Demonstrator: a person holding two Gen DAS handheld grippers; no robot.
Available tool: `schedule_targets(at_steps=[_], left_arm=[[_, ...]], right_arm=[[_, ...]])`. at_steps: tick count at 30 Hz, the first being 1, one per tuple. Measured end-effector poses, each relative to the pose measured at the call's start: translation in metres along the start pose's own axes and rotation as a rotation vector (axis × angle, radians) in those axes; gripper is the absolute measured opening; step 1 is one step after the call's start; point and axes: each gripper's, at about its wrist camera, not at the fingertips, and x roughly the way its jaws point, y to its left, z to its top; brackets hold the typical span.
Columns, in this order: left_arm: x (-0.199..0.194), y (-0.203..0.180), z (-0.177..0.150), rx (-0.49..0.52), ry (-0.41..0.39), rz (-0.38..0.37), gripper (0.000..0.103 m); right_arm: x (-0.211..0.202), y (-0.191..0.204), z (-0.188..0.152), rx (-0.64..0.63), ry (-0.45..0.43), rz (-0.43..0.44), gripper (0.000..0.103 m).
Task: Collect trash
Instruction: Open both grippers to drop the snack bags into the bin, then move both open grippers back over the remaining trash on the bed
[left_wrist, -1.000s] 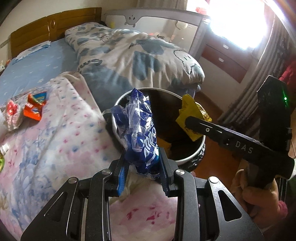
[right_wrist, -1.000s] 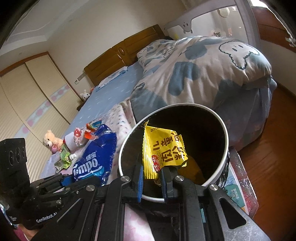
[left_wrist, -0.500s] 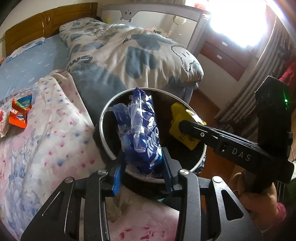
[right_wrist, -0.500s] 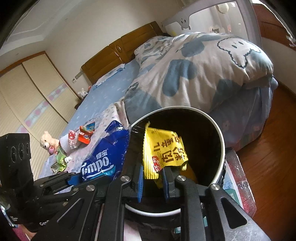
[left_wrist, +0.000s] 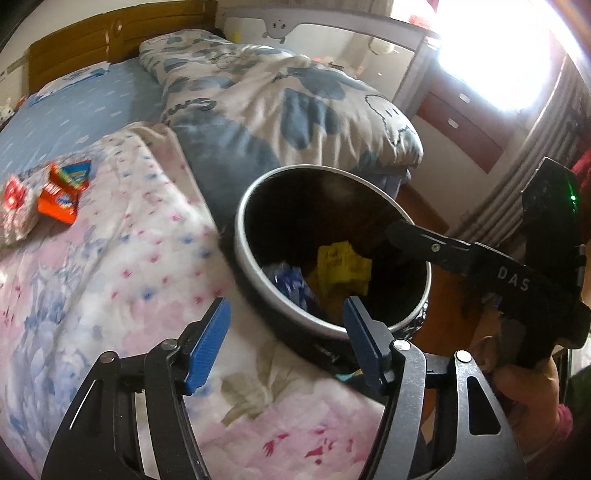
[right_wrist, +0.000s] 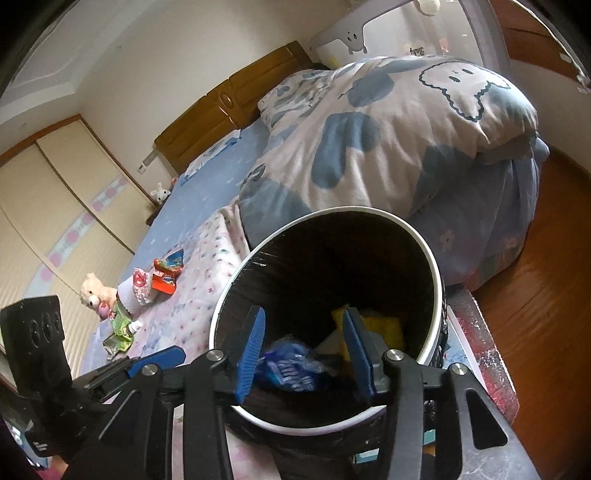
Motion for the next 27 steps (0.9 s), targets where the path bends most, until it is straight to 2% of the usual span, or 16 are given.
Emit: schedule_targets(at_steps=[2,10,15,27], left_arm=[[-0.005,0.008,-0.006,-0.018,-0.005,0.008,0.065],[-0.029,0.049,-0.033,-0.119,-0.026,0.055,0.067],[-0.044,0.075,-0.048,-0.172,-0.044,0.095,0.069],[-0.077,0.140,-0.078,-0.305,-0.071,0.179,0.070]], right_arm=[[-0.002,0.004,-0.002,-0.002,-0.008,0.003,0.049],[-0.007,0.040,-0.015,-0.062,-0.044,0.017,0.086],[0.001,0.066,-0.026,-0.108,-0.036,0.037,0.091],[0.030,0.126,-0.049,-0.204,0.032,0.102,0.092]])
